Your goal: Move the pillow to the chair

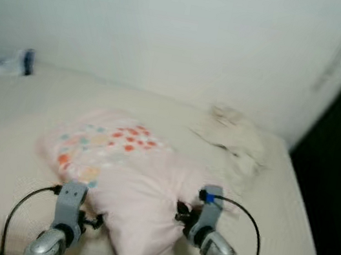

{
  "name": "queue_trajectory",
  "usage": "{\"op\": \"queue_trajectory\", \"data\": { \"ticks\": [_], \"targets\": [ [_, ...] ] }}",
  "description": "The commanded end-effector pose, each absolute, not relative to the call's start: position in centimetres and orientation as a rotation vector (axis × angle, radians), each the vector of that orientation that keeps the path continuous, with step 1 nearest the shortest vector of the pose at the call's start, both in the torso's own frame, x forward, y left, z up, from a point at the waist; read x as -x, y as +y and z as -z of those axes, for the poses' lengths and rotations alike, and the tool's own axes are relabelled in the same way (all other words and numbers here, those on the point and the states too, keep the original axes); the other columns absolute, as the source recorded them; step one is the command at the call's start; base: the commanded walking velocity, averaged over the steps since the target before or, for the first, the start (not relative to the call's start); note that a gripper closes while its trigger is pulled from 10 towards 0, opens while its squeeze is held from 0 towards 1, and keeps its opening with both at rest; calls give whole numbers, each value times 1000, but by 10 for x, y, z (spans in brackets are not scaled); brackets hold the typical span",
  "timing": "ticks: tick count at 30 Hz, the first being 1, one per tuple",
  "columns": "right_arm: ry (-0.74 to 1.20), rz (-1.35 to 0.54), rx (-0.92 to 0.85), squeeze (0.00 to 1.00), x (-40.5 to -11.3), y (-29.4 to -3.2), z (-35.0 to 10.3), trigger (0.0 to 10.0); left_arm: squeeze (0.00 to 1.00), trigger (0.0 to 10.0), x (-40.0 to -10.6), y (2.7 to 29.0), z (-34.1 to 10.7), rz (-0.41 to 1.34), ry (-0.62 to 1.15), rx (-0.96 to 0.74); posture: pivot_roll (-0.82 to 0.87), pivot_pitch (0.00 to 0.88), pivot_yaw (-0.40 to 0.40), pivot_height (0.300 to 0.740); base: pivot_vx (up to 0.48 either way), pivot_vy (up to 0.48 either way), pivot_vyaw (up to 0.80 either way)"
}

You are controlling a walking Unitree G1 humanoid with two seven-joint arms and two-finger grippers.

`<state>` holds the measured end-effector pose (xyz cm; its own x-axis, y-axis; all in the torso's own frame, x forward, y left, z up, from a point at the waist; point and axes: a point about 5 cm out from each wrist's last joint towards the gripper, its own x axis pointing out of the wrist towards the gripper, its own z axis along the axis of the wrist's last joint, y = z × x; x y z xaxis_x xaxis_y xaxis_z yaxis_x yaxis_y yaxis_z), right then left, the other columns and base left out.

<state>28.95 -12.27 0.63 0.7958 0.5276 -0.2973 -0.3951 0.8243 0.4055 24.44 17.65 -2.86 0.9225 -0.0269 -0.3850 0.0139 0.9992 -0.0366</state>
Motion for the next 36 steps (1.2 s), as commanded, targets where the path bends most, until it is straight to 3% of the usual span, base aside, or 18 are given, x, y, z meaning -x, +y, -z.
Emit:
{"op": "queue_trajectory", "data": {
  "ticks": [1,25,36],
  "targets": [
    [405,-478,-317,0,-291,-133,-7,10000,0,10000,-249,165,26,51,379,42,130,0,-112,735,0,0,788],
    [344,-446,-335,0,-307,-133,-22,10000,0,10000,-259,156,19,68,363,34,129,0,-110,735,0,0,783],
    [226,-440,-372,0,-328,-134,-49,10000,0,10000,-265,159,14,73,344,-7,129,0,-96,735,0,0,781]
  ]
}}
